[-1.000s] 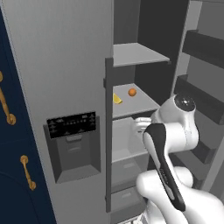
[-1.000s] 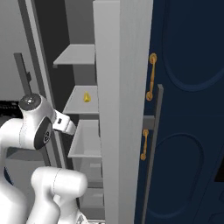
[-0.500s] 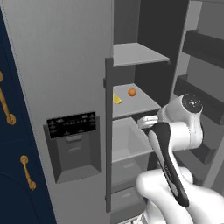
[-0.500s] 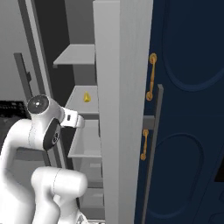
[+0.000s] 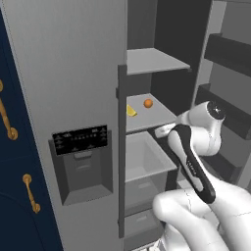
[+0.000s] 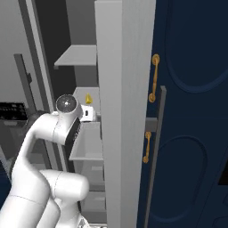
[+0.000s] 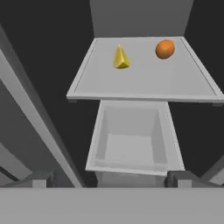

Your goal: Grab a lemon wedge from the fridge and one ice cube from the ice bowl, and put them in the glass of lemonade.

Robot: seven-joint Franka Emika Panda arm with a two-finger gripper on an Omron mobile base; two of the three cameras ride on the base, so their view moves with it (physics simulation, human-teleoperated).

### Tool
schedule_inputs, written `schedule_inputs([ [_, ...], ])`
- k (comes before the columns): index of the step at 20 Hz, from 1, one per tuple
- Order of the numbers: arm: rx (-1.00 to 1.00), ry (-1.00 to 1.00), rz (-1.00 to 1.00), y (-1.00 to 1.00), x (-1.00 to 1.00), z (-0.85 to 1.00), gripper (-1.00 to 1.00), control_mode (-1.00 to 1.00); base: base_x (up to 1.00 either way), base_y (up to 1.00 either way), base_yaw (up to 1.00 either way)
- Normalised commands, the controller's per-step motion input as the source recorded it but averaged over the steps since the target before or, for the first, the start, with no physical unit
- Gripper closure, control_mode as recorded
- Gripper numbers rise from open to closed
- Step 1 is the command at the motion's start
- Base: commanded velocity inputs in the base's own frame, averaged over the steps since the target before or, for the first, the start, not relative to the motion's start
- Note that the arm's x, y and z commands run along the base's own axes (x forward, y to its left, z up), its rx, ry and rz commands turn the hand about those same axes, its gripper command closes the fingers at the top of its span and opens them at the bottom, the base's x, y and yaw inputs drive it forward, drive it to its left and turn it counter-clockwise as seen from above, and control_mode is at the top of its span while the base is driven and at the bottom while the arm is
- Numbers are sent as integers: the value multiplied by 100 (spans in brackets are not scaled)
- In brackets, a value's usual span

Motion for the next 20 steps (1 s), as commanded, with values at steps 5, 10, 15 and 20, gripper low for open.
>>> schedule_inputs([
  [5, 0, 0, 3, 15, 78, -4, -100, -100, 0, 0, 0],
  [10, -2, 2, 0, 35, 74, -2, -100, -100, 0, 0, 0],
  [15, 0, 0, 1, 7, 59, 0, -100, -100, 0, 0, 0],
  [20, 0, 0, 3, 0, 56, 0, -100, -100, 0, 0, 0],
])
